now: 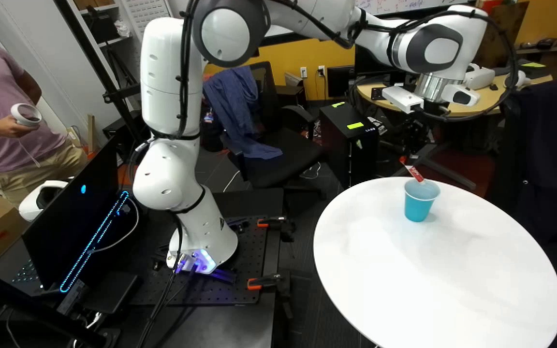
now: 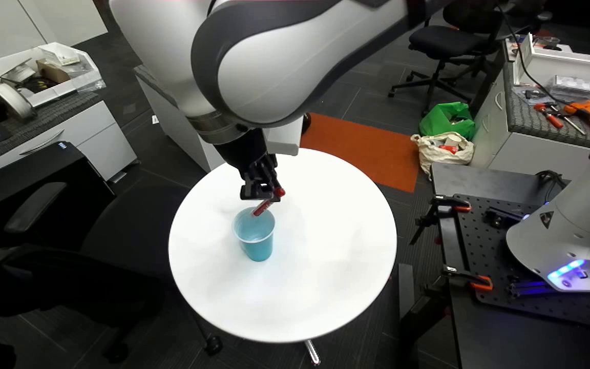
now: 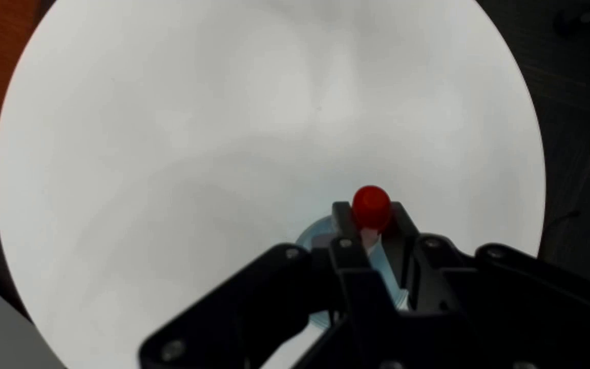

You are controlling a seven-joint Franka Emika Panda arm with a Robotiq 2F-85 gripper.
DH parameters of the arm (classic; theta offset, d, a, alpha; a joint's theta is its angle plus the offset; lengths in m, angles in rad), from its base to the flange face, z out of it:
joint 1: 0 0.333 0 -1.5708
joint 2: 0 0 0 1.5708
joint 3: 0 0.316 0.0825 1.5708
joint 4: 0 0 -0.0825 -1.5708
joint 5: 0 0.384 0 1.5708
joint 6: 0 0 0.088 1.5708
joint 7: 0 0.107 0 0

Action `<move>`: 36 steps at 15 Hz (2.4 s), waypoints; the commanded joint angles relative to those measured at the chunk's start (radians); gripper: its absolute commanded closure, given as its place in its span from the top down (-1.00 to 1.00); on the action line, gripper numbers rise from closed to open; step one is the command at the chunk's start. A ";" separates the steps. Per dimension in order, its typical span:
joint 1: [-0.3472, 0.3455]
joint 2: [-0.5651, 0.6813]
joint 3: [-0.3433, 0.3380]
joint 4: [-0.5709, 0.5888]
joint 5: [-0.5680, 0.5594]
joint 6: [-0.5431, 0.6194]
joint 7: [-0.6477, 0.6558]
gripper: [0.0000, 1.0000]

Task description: Remove the marker from the cup and put it on the table

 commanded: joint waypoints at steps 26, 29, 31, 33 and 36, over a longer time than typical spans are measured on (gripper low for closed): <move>-0.059 0.055 -0.214 -0.287 -0.156 0.533 0.388 -0.91; -0.044 0.108 -0.232 -0.258 -0.156 0.549 0.392 -0.91; -0.039 0.141 -0.239 -0.235 -0.150 0.546 0.387 -0.91; -0.032 0.166 -0.246 -0.214 -0.148 0.543 0.387 -0.91; -0.025 0.203 -0.255 -0.180 -0.141 0.538 0.384 -0.91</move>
